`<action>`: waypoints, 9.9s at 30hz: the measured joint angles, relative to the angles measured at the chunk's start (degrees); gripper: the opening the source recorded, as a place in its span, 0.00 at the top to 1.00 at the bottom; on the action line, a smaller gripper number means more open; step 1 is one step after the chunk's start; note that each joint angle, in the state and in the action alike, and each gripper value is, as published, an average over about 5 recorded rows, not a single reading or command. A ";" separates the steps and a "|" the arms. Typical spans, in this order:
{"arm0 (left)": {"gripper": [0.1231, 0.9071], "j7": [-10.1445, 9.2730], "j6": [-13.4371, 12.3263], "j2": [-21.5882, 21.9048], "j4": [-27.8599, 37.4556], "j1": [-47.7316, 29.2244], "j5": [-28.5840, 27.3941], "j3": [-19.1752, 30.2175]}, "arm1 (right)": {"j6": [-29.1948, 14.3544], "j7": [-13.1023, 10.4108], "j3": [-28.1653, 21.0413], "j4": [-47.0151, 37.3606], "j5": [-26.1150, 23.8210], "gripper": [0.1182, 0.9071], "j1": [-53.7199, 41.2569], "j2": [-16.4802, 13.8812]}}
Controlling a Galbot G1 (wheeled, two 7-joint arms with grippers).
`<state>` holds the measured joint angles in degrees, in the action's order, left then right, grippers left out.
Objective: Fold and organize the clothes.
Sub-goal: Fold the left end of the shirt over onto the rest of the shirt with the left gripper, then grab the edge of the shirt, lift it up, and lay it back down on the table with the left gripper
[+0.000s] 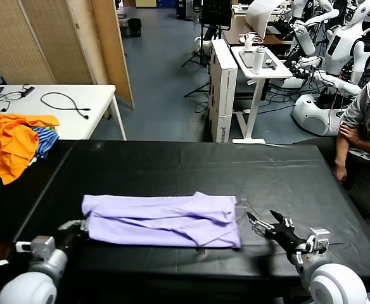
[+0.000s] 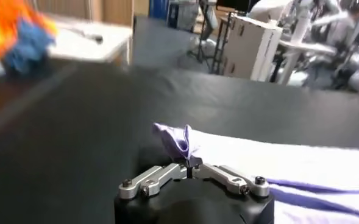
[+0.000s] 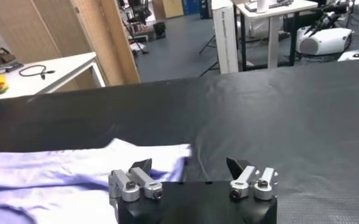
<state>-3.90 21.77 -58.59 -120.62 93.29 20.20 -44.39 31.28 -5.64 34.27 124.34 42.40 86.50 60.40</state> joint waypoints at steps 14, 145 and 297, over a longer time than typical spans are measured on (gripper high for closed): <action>0.96 -0.95 0.37 -2.74 -7.01 2.31 4.15 1.28 | -0.24 0.21 1.35 1.22 -1.93 0.00 2.86 1.79; 0.00 -2.58 -4.84 -18.64 -6.08 -4.79 4.79 23.66 | 5.54 -0.88 -28.17 -0.34 -15.04 0.96 -10.87 -5.12; 0.94 1.63 -10.91 -12.86 3.33 -5.92 4.75 12.34 | -4.09 0.17 -9.42 -1.12 -10.70 0.00 -6.72 11.13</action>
<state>-2.27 10.86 -71.45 -117.29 87.37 24.95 -32.04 27.19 -5.47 24.85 123.22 31.70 79.78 71.53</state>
